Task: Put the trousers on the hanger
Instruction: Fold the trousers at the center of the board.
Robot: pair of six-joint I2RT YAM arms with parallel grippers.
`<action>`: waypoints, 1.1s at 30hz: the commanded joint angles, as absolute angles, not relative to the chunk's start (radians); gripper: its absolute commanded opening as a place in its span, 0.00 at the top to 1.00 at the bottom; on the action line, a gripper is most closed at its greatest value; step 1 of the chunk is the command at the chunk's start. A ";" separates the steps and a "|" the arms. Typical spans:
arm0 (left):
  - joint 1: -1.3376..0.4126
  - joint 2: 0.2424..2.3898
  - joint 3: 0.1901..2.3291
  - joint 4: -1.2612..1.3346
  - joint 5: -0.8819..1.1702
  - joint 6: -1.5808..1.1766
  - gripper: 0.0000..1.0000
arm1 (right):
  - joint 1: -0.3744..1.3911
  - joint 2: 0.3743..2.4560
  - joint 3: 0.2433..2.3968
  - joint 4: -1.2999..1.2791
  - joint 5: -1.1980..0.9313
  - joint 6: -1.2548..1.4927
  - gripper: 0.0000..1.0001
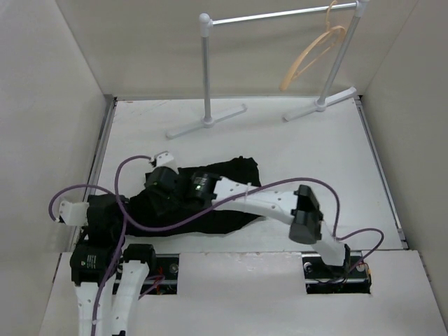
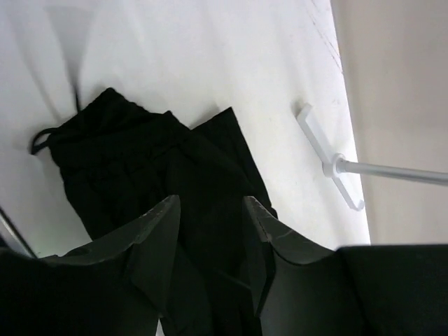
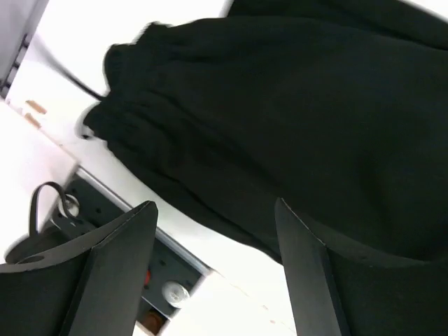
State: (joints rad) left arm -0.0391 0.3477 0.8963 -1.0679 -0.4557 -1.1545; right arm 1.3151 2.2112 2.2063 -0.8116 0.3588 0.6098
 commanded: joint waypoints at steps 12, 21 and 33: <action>-0.222 0.797 0.710 -0.718 -0.428 -0.964 0.35 | 0.744 1.451 1.163 -0.437 0.183 0.635 0.57; -0.127 1.164 0.701 -0.433 -0.344 -0.836 0.40 | 0.611 1.483 1.016 -0.290 -0.043 0.632 0.36; -0.018 1.305 0.733 -0.279 -0.347 -0.808 0.84 | 0.660 1.261 0.891 -0.281 -0.197 0.713 0.80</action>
